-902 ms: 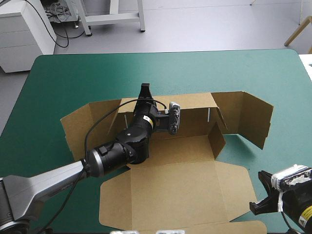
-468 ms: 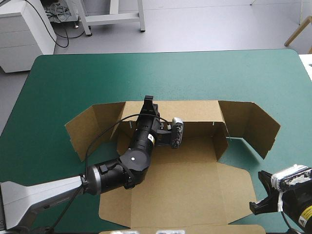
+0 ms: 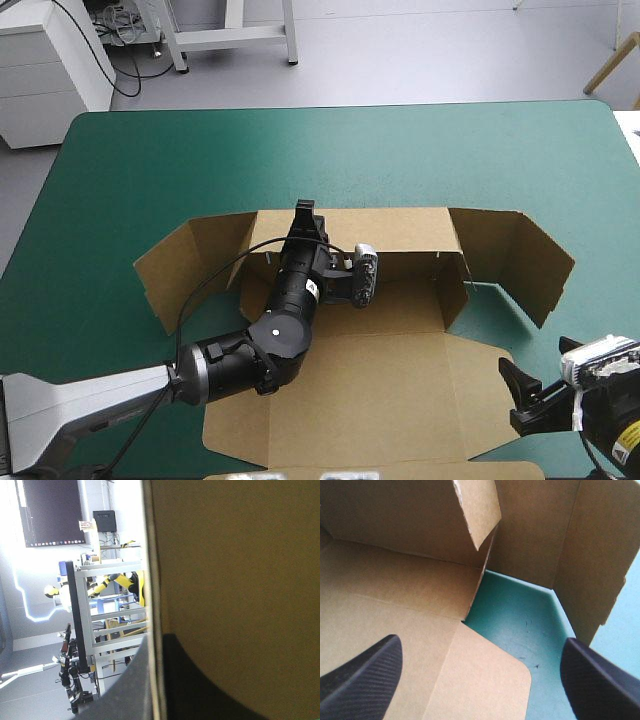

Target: Fold the box

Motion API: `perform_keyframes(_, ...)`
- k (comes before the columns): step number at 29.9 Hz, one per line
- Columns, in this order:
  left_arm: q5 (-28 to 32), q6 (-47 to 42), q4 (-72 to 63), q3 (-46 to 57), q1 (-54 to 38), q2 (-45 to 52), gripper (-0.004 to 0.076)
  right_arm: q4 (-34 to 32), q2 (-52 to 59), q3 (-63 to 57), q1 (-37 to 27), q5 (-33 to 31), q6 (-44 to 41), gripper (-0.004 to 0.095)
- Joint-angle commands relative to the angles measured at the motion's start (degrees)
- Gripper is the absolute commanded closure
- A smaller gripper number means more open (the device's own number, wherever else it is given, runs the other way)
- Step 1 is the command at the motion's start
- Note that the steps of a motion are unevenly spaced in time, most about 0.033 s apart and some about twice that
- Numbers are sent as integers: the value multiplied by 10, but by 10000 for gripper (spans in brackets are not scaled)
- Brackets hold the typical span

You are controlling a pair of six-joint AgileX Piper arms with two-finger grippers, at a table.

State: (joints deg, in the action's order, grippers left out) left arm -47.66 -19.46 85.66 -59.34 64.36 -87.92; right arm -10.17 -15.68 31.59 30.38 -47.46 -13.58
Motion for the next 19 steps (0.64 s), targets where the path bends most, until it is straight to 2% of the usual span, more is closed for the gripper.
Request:
perform_keyframes(1, -10, -7, 22, -11, 4, 25, 734, -32, -15, 25, -1, 71, -31, 74)
perform_keyframes(5, -10, -7, 22, -11, 4, 25, 734, -99, -59, 70, -1, 79, -81, 74)
perform_keyframes(13, -9, -7, 22, -11, 4, 25, 734, -265, -221, 221, -1, 67, -148, 75)
perform_keyframes(19, -9, -7, 22, -11, 4, 25, 734, -292, -372, 363, -1, -8, -106, 75)
